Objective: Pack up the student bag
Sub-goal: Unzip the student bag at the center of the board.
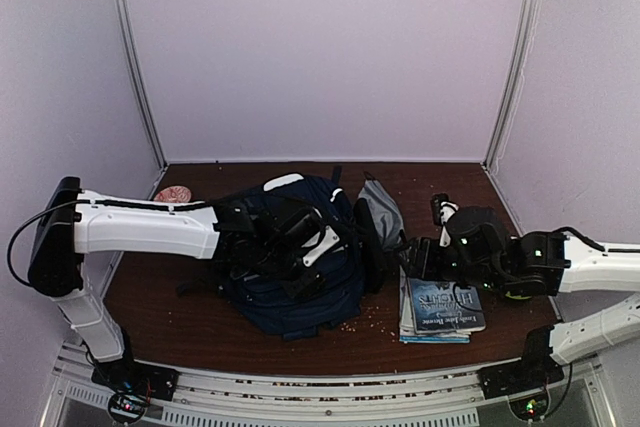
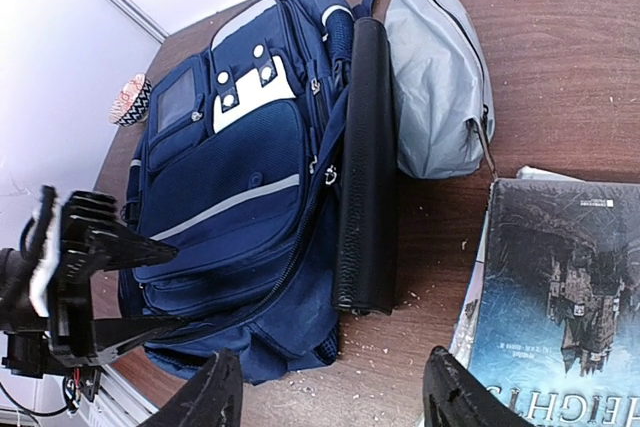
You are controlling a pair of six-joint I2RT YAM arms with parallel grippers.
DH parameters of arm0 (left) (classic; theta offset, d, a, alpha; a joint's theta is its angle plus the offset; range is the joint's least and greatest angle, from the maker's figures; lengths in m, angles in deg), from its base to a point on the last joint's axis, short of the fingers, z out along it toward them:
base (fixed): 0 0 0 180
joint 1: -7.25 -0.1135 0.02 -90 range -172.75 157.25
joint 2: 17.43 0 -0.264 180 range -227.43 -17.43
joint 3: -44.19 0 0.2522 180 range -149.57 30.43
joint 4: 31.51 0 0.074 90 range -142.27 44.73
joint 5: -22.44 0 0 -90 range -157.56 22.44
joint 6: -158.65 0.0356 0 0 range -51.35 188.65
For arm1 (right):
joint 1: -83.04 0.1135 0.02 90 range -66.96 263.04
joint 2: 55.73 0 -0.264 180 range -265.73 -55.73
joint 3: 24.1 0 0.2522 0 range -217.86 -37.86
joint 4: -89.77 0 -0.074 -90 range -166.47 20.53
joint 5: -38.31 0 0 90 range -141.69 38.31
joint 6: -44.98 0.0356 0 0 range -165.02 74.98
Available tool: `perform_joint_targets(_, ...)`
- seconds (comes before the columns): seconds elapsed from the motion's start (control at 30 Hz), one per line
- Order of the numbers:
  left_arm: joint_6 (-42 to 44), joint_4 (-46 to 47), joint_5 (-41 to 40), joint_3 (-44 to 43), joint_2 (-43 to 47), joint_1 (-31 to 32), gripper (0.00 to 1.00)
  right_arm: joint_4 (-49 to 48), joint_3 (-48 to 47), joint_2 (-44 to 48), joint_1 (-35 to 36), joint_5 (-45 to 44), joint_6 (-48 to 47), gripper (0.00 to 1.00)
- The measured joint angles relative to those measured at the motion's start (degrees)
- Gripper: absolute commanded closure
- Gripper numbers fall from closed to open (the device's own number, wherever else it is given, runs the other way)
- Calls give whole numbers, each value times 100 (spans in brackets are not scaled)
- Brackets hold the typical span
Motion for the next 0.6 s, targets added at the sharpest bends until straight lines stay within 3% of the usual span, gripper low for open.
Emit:
perform_joint_targets(0.23,223,-37,2,0,-170,-28,7,-103,42,52,0,0,-24,39)
perform_joint_targets(0.33,271,-37,-94,-22,-437,-26,12,-105,55,66,0,0,-24,39)
perform_joint_targets(0.4,280,-37,-199,-66,-708,-28,24,-105,55,79,0,0,-26,39)
perform_joint_targets(0.53,249,-31,-520,-142,-975,-22,58,-90,55,173,0,-4,-26,39)
perform_joint_targets(0.57,223,-33,-592,-153,-960,-20,71,-79,55,210,0,-4,-26,39)
perform_joint_targets(0.6,203,-31,-682,-157,-929,-11,91,-70,55,249,0,-7,-26,39)
